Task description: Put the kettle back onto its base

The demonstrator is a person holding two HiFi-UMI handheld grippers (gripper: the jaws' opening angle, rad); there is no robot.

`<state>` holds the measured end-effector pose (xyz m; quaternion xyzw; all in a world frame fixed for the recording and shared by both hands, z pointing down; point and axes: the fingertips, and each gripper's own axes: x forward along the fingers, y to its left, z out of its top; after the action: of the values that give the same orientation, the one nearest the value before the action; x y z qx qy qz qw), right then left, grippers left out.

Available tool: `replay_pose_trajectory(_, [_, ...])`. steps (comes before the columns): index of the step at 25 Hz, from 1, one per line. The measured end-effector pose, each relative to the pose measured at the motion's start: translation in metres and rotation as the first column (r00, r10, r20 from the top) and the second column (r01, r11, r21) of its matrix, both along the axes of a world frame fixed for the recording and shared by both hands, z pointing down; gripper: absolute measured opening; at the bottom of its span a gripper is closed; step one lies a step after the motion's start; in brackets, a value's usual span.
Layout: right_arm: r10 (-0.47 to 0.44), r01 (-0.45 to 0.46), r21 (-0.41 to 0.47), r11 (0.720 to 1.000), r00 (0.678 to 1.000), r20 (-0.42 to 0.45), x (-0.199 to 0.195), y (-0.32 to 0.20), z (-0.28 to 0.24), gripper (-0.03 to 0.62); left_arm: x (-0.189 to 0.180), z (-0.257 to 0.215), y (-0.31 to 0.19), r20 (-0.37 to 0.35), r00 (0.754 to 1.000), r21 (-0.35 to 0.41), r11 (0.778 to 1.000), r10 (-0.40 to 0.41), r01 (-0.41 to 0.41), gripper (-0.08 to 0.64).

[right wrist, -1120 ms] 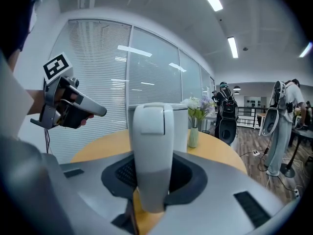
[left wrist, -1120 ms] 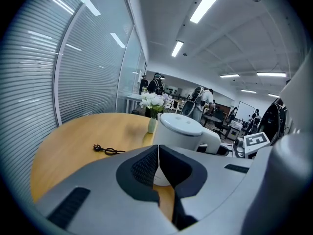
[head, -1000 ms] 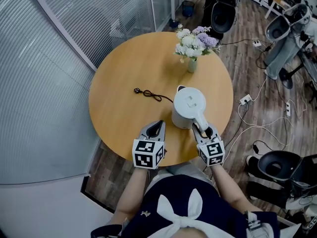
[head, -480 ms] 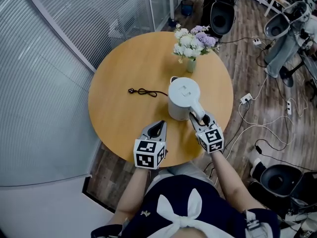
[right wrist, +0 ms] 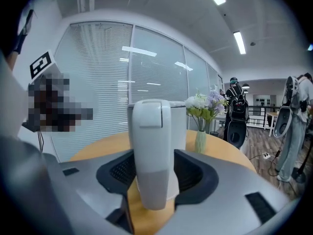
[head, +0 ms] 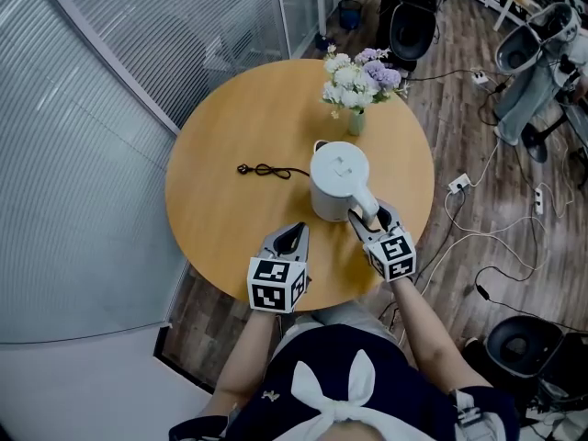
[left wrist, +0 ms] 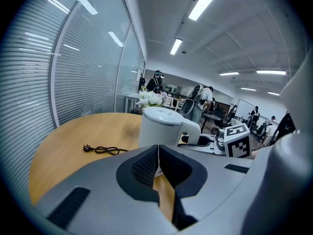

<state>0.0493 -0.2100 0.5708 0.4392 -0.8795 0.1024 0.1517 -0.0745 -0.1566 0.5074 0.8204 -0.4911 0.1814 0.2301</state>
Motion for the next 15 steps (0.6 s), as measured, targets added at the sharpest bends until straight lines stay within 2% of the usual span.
replay_pose_trajectory(3, [0.021,-0.021,-0.004,1.000,0.999,0.035,0.007,0.005,-0.010,0.236,0.003,-0.003,-0.001,0.003,1.000,0.006,1.000,-0.004,0.004,0.028])
replay_pose_trajectory(11, [0.042,-0.058,0.141,0.988,0.993,0.113,0.017,0.035,-0.080,0.241,0.016,-0.030,0.002,0.024,1.000,0.076,0.997,0.004,-0.006,0.028])
replay_pose_trajectory(12, [0.041,-0.059,0.158,0.986,0.993,0.114,0.017,0.038,-0.089,0.229,0.019,-0.035,0.003,0.022,1.000,0.089,0.996,0.008,-0.010,0.028])
replay_pose_trajectory(15, [0.051,-0.075,0.204,0.976,0.992,0.119,0.016,0.047,-0.110,0.134,0.032,-0.048,0.007,0.017,0.999,0.123,0.992,0.028,-0.030,0.028])
